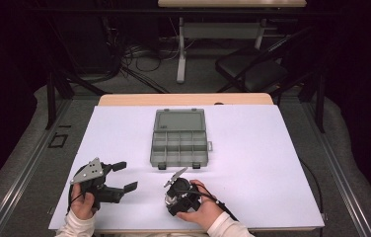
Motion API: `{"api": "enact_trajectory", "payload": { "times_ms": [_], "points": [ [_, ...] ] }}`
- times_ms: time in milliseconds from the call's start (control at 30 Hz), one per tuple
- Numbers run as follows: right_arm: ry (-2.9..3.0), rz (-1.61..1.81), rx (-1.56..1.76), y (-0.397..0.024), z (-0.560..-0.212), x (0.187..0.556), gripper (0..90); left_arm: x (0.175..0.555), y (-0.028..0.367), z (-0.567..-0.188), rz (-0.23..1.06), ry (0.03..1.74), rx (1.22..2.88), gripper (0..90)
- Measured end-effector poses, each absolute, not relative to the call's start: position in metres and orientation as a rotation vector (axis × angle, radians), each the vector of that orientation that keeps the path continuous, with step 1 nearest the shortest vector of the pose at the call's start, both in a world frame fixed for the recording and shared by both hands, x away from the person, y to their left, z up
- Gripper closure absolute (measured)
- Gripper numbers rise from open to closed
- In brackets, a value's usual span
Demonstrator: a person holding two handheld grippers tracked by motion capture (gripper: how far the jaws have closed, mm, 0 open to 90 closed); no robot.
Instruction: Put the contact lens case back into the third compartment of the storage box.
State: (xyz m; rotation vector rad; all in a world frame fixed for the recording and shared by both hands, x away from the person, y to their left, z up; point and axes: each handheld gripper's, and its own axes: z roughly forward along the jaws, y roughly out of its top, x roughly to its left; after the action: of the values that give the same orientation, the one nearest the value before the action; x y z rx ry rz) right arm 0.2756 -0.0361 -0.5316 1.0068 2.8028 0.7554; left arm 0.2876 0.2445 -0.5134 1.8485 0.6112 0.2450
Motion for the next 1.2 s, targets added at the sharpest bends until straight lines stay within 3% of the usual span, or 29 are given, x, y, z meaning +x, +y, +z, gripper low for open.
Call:
{"api": "enact_trajectory", "payload": {
  "times_ms": [1200],
  "points": [
    [2.766, 0.714, 1.139, -0.073, -0.5, 0.313, 48.7, 0.288, 0.245, -0.513, 0.239, 0.614, 1.851, 16.0]
  ]
}}
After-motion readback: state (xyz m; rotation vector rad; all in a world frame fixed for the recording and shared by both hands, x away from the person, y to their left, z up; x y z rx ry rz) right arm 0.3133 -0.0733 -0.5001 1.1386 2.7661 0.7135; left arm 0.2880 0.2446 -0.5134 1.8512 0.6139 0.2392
